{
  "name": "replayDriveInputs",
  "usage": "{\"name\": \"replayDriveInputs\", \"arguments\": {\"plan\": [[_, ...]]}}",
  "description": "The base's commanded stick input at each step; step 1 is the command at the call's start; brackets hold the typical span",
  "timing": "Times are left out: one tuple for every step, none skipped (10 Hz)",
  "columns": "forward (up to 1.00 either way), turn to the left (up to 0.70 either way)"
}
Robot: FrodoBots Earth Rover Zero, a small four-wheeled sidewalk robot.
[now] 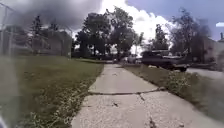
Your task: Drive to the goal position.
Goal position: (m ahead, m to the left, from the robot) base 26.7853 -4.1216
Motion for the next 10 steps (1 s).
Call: {"name": "replayDriveInputs", "arguments": {"plan": [[0.7,0.0],[0.7,0.0],[0.7,0.0],[0.7,0.0],[0.7,0.0],[0.7,0.0],[0.7,0.0],[0.7,0.0],[0.7,0.0],[0.7,0.0]]}}
